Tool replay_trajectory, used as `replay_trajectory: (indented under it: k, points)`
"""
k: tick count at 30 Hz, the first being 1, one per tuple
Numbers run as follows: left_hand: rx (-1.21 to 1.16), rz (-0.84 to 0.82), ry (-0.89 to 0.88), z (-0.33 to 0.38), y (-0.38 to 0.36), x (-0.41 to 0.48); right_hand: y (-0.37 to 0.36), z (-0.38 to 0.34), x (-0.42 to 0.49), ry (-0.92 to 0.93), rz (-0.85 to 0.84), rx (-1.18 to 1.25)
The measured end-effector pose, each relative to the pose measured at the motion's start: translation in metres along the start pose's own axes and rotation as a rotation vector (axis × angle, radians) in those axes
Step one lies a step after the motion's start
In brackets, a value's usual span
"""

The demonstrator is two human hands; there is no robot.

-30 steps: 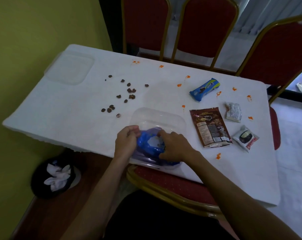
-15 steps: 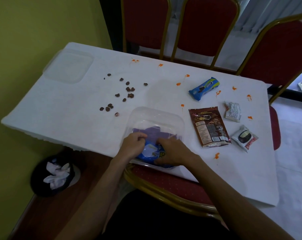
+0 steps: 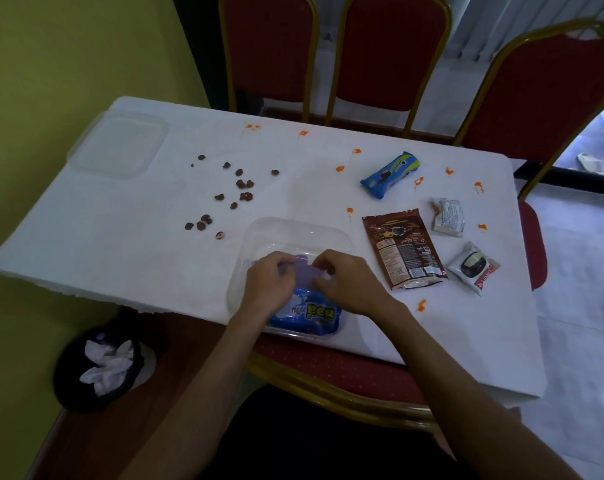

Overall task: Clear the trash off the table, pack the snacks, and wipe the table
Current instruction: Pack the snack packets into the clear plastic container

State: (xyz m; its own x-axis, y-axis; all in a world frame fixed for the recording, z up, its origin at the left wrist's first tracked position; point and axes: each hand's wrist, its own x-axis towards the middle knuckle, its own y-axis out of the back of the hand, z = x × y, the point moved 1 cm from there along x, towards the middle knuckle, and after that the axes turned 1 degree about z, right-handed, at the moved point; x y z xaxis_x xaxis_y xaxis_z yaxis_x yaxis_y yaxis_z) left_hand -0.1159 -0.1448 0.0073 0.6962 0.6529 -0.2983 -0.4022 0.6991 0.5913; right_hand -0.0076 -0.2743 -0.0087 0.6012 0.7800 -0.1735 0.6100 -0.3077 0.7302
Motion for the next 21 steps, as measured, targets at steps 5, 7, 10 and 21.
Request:
replay_trajectory:
  k: [5,7,10,21]
  points:
    - [0.001,-0.02,-0.063,0.04,-0.013,0.011,0.03,0.012,0.003,-0.061,0.163,0.077]
    - [0.02,-0.045,-0.1,0.057,-0.019,0.017,0.044,0.018,0.006,-0.105,0.228,0.117]
    - [0.019,-0.093,-0.155,0.079,-0.024,0.026,0.06,0.032,0.014,-0.204,0.265,0.166]
    - [0.01,-0.114,-0.076,0.087,-0.019,0.071,0.096,0.084,0.093,-0.382,0.218,0.073]
